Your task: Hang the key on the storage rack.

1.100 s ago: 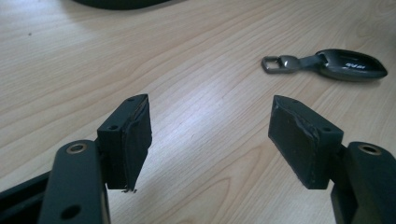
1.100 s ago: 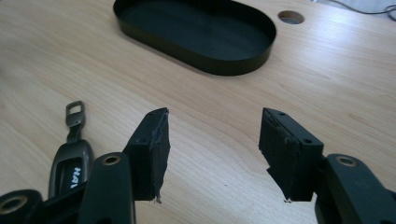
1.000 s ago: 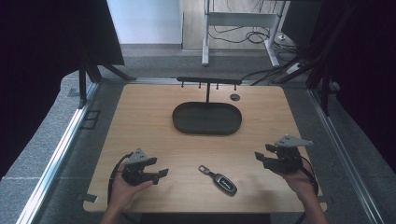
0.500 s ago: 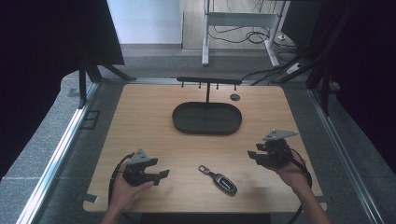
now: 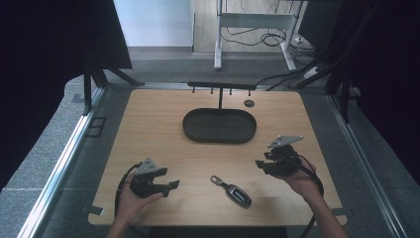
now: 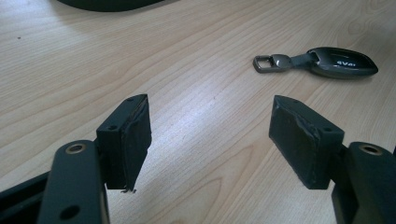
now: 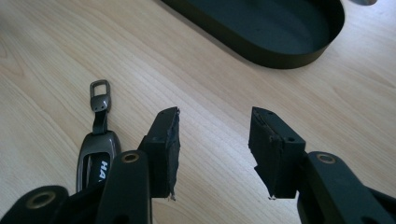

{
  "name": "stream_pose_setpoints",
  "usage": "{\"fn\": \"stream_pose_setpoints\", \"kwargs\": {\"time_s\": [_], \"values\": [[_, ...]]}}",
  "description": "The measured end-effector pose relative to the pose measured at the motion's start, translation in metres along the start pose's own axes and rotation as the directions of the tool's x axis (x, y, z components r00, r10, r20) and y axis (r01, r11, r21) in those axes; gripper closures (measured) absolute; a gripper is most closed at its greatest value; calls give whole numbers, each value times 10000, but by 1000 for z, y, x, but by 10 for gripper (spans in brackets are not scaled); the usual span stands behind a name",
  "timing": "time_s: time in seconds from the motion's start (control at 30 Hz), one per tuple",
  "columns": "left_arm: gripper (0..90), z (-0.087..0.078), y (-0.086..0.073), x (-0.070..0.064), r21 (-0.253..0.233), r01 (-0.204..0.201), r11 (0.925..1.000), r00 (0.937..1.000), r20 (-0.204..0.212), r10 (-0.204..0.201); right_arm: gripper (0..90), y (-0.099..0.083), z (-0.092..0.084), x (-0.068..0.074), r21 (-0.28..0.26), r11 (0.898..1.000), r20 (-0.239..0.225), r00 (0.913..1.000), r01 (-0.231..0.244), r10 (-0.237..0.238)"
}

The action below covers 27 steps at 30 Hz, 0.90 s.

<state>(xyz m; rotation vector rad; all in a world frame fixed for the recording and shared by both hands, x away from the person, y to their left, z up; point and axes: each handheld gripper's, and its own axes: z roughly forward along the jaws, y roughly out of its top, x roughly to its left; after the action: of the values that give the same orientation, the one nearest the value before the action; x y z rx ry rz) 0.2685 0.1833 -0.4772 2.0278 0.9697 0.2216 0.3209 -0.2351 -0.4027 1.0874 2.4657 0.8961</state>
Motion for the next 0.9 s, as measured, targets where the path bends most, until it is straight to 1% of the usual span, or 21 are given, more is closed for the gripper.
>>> {"fn": "stream_pose_setpoints", "kwargs": {"time_s": [0.07, 0.3, 0.37, 0.4, 0.43, 0.53, 0.67, 0.8, 0.9], "values": [[303, 0, 0, 0, 37, -18, 10000, 10000, 26, 18, 551, 1, 4, 1, 67, 10000, -163, 9999, 27, -26], [301, 3, 0, -2, 131, -61, 9999, 10000, 40, 60, 549, 5, 10, 6, 178, 9996, -292, 9994, 205, -200], [301, 3, 0, -2, 166, -57, 9998, 10000, 73, 55, 549, 6, 11, 8, 228, 9995, -257, 9995, 214, -209], [301, 3, 0, -2, 166, -32, 9999, 9999, 148, 29, 550, 8, 14, 10, 364, 9990, -154, 9996, 256, -251], [300, 3, 0, -3, 121, -6, 9999, 9997, 236, 3, 551, 9, 16, 11, 388, 9989, -230, 9994, 274, -265], [300, 1, 1, -4, 72, -46, 10000, 9997, 226, 45, 551, 11, 19, 13, 433, 9982, -282, 9988, 412, -400], [300, 1, 1, -3, 83, -47, 10000, 9998, 184, 46, 554, 15, 23, 17, 608, 9968, -445, 9978, 516, -489], [301, 2, 1, -4, 98, -51, 9999, 9998, 194, 49, 555, 18, 27, 21, 822, 9938, -657, 9954, 748, -695], [301, 2, 1, -4, 130, -74, 9999, 9998, 209, 71, 555, 19, 28, 23, 883, 9929, -705, 9948, 797, -736]]}}
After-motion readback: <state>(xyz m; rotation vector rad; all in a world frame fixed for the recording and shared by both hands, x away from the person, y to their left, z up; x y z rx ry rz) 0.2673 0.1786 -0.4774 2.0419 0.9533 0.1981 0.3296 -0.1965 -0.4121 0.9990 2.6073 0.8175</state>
